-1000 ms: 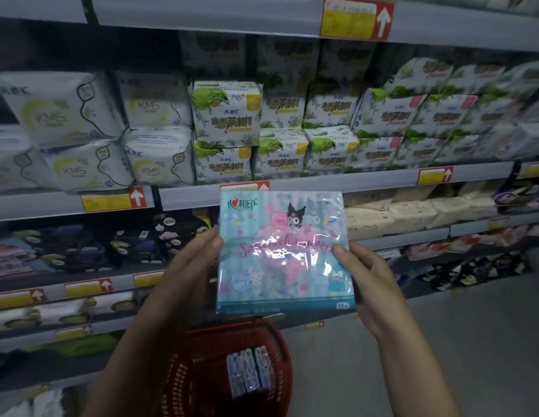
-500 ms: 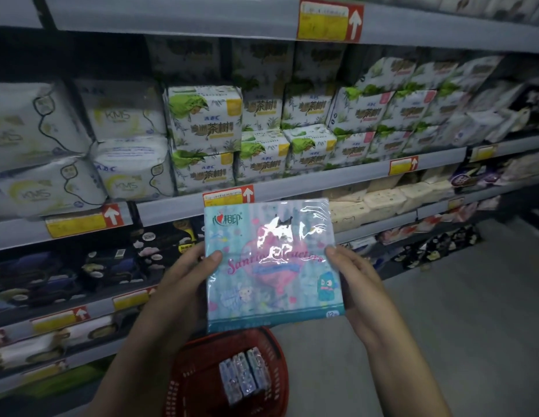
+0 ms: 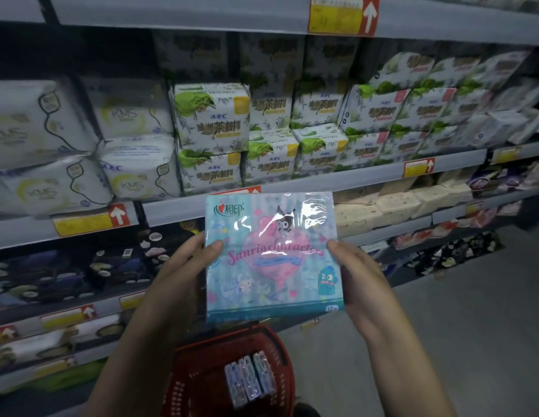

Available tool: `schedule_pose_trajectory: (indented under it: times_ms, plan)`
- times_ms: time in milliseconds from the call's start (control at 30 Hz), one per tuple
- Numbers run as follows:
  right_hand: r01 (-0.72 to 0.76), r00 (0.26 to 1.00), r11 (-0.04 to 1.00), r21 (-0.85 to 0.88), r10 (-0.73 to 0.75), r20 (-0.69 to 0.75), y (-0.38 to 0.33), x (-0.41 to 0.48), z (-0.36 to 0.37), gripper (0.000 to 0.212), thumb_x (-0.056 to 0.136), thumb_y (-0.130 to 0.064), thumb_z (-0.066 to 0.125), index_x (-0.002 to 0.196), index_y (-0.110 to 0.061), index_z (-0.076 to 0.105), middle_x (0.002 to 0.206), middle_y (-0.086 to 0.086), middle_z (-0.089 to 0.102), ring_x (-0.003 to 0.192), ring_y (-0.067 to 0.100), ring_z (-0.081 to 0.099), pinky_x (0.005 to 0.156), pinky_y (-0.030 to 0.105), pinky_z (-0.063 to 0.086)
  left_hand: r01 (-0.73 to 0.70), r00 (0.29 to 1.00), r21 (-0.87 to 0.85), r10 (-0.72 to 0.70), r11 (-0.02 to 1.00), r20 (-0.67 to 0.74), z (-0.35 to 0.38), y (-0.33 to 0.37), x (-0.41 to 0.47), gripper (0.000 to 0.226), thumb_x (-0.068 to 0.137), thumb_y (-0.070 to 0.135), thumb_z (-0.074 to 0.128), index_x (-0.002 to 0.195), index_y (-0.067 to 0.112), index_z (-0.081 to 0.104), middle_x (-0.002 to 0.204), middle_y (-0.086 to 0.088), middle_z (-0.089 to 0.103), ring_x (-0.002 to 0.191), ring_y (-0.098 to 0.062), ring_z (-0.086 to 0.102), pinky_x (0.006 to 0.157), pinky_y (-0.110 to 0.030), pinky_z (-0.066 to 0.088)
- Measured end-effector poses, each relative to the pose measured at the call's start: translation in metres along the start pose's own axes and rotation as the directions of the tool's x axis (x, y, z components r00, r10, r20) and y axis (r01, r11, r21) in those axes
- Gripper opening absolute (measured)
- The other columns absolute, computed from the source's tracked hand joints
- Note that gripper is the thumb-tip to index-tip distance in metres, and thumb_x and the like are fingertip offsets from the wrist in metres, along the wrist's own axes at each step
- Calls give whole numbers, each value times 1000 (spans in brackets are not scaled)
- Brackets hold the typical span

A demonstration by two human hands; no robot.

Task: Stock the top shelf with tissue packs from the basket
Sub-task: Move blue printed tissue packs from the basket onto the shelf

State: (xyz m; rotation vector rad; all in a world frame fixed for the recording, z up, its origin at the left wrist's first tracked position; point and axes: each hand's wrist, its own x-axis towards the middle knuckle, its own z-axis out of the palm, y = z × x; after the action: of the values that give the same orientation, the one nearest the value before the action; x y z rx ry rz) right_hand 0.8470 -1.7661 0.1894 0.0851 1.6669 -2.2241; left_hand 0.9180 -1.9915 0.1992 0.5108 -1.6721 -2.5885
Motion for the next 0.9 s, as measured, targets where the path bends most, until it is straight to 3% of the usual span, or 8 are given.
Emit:
schedule_pose_trajectory:
  times_ms: [133,267,400,533,633,700,800,900]
  plan:
    - [-6,998,1000,-19,8,64,-14,20,-1,100,43,-50,90,121,3,56,117,27,63,113,43,57,96,53,44,-25,997,7,25,1000,-66,4,5,9,37,77,28,70,113,19,66,114,-16,70,105,-39,66,95,-68,43]
    - [-18,994,1000,-22,20,108,-30,42,-10,106,37,-50,91,122,2,54,116,26,63,110,41,60,90,47,50,-65,993,31,68,997,-100,23,12,20,39,76,28,69,113,17,63,109,-15,72,100,-37,69,95,-68,43]
    - [-12,991,1000,-13,14,137,-55,64,-31,104,36,-48,92,119,1,55,113,24,66,108,41,62,91,52,49,-115,988,21,117,993,-102,54,15,38,42,76,28,63,117,17,62,110,-16,71,100,-38,68,94,-67,44]
    - [20,986,999,33,-25,165,-88,86,-52,104,36,-42,93,119,7,54,114,25,65,105,39,62,85,44,52,-160,983,-36,156,987,-93,88,20,58,50,75,28,61,123,13,57,114,-18,69,104,-39,67,93,-68,43]
    - [60,973,998,26,-64,221,-111,97,-66,104,35,-47,93,116,7,55,111,22,67,104,38,63,93,50,48,-201,977,-47,197,978,-83,110,23,69,57,73,28,67,127,13,55,119,-18,67,109,-38,65,94,-64,45]
    - [67,964,998,13,-68,258,-122,102,-76,102,38,-47,92,119,4,55,114,22,66,111,40,60,100,55,42,-236,970,-39,233,971,-77,123,23,74,73,62,33,83,127,15,57,120,-16,67,110,-36,65,91,-61,49]
    - [72,952,997,17,-74,298,-133,109,-88,88,39,-44,92,110,-3,61,103,14,71,99,30,67,97,50,44,-269,961,-43,265,962,-82,137,19,77,86,47,40,91,124,16,60,122,-16,66,111,-36,64,86,-57,53]
    - [61,933,998,-16,-51,356,-141,115,-93,45,59,-27,83,97,-10,65,91,8,74,85,21,70,92,47,47,-292,953,-34,288,956,-100,143,14,78,89,46,43,91,125,17,60,124,-17,65,112,-38,63,89,-62,50]
